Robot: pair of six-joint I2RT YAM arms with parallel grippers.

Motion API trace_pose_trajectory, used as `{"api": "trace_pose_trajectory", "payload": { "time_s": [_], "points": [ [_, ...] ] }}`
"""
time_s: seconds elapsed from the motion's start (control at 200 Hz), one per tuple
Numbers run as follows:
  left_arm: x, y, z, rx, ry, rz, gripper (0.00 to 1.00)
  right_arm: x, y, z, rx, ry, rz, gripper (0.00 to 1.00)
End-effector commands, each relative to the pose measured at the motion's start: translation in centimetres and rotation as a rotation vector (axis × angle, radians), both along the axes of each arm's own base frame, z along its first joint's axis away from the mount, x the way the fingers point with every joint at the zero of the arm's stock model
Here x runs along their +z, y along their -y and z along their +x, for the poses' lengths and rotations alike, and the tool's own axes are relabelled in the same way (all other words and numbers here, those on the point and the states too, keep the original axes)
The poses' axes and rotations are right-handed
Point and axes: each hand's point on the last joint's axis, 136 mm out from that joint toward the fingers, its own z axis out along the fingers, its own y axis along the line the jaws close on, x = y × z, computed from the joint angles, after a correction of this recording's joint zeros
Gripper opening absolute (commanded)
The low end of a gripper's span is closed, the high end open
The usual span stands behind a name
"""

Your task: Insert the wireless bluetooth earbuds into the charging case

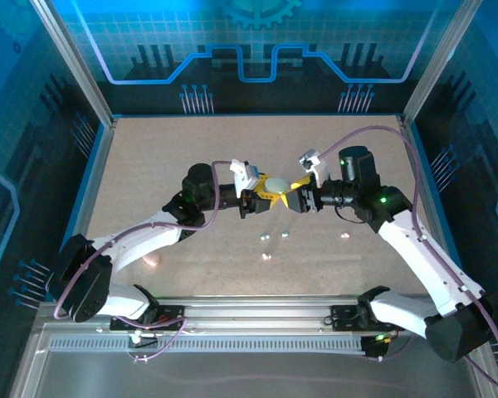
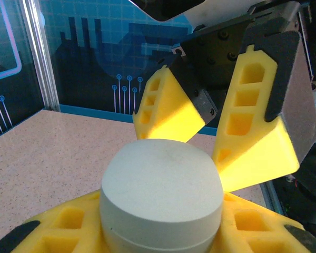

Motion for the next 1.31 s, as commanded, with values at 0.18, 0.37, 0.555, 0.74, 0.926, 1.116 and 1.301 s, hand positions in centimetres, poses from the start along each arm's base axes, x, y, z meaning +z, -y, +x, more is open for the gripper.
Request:
{"api": "trace_pose_trajectory", "payload": {
  "time_s": [0.18, 0.37, 0.555, 0.74, 0.926, 1.116, 1.301],
  "points": [
    [0.4, 0.5, -2.1, -0.099, 0.018, 0.013, 0.27, 3.1, 0.6, 2.3, -0.059, 0.067, 0.084, 0.53],
    [1.0, 0.4, -2.3, -0.102, 0.023, -0.009, 0.27, 2.7, 0.9, 2.9, -0.086, 0.073, 0.068, 0.53],
    [1.1, 0.5, -2.5, -0.116, 0.021, -0.032, 0.28, 2.9, 1.2, 3.6, -0.12, 0.075, 0.046, 0.55],
    [1.3, 0.2, -1.8, -0.066, 0.02, -0.045, 0.27, 4.4, 0.0, 1.3, 0.007, 0.059, 0.097, 0.57],
    [1.2, 0.2, -1.3, -0.042, 0.009, -0.051, 0.27, 5.2, 0.7, 0.1, -0.005, 0.084, 0.111, 0.59],
    [1.4, 0.1, -1.1, -0.026, 0.014, -0.064, 0.28, 5.3, 1.9, -0.1, -0.068, 0.082, 0.082, 0.59],
    [1.4, -0.7, -0.6, 0.031, 0.033, -0.063, 0.27, 3.4, 7.3, 1.9, -0.416, -0.004, 0.02, 0.54]
  ]
}}
